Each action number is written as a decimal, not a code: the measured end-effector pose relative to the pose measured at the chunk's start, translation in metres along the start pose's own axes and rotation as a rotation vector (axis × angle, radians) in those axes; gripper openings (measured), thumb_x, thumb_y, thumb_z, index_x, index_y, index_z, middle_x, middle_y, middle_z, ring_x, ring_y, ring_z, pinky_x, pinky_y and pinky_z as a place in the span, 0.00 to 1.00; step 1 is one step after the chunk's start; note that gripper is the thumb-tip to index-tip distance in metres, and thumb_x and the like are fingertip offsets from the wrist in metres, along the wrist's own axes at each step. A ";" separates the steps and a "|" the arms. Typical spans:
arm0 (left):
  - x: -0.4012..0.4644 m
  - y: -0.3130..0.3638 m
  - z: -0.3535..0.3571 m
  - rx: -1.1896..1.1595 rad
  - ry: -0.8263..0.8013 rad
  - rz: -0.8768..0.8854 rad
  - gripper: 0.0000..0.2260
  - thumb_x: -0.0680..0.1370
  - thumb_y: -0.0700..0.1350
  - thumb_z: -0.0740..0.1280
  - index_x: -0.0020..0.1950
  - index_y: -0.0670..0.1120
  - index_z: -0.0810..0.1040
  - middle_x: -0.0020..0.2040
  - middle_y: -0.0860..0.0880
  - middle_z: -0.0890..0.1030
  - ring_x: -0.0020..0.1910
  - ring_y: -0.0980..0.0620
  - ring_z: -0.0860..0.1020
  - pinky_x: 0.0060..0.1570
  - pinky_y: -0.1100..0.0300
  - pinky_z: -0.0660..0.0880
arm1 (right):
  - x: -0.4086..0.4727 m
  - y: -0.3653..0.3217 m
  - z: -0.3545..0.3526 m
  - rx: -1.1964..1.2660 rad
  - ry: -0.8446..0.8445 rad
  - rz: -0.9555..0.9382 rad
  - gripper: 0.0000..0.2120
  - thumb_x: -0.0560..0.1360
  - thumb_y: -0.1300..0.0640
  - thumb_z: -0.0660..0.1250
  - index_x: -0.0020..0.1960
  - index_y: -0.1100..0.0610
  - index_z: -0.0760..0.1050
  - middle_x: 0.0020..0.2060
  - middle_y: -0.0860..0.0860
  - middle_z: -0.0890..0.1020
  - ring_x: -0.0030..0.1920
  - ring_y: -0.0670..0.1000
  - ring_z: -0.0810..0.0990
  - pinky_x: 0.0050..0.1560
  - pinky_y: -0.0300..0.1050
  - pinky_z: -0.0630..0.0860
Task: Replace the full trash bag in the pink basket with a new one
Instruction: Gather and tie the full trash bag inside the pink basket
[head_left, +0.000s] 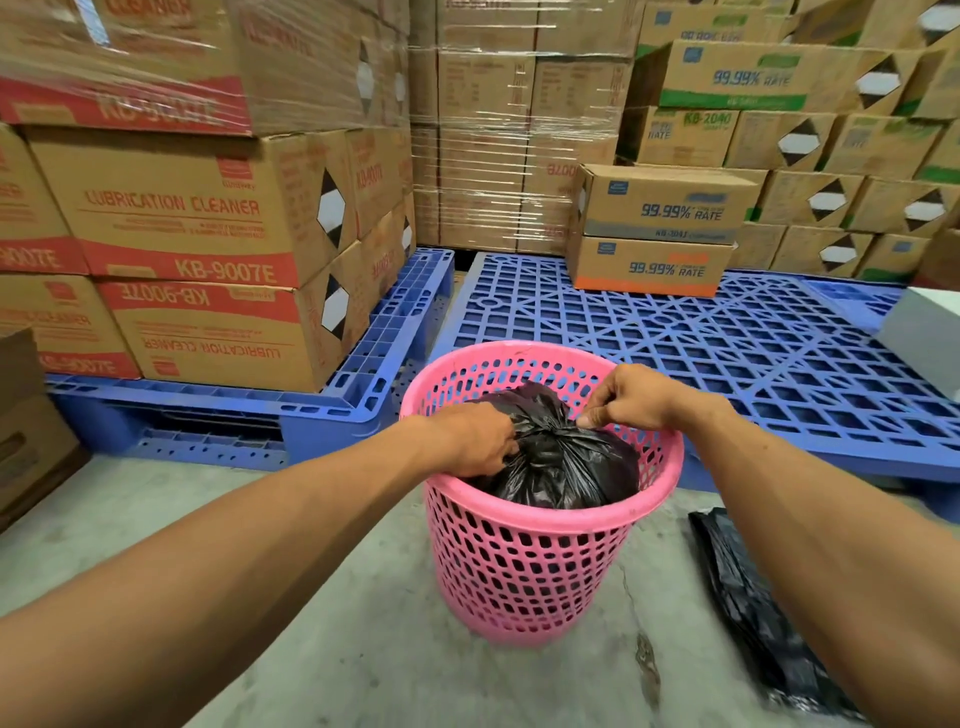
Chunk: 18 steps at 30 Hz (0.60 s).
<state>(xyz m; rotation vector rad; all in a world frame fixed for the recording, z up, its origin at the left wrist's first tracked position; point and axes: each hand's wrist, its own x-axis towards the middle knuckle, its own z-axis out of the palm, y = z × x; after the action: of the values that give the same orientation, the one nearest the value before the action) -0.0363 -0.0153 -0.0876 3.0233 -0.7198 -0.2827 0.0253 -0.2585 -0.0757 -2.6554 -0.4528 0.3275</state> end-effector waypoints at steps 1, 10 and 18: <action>0.002 -0.002 -0.001 -0.082 -0.002 -0.063 0.16 0.83 0.52 0.59 0.49 0.43 0.80 0.48 0.42 0.82 0.46 0.41 0.79 0.47 0.53 0.75 | 0.000 -0.002 -0.005 -0.013 -0.011 0.007 0.05 0.68 0.53 0.79 0.35 0.46 0.86 0.39 0.44 0.87 0.45 0.43 0.84 0.57 0.49 0.79; 0.029 0.041 -0.013 -1.714 0.287 -0.416 0.11 0.79 0.30 0.56 0.38 0.37 0.71 0.39 0.37 0.76 0.14 0.58 0.67 0.16 0.69 0.56 | -0.021 -0.069 -0.051 -0.198 -0.226 0.036 0.11 0.75 0.56 0.73 0.34 0.53 0.80 0.22 0.46 0.77 0.26 0.49 0.74 0.29 0.40 0.71; 0.027 0.046 -0.003 -0.872 0.272 -0.192 0.13 0.69 0.45 0.76 0.33 0.46 0.73 0.31 0.49 0.73 0.31 0.51 0.71 0.33 0.56 0.68 | -0.023 -0.095 -0.049 -0.334 -0.016 -0.112 0.09 0.78 0.52 0.67 0.44 0.55 0.82 0.25 0.47 0.80 0.26 0.48 0.80 0.31 0.39 0.74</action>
<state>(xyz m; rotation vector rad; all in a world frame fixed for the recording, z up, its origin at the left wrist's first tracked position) -0.0326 -0.0681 -0.0862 2.2218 -0.1915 -0.1293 -0.0061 -0.2032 0.0136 -2.9341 -0.7142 0.2575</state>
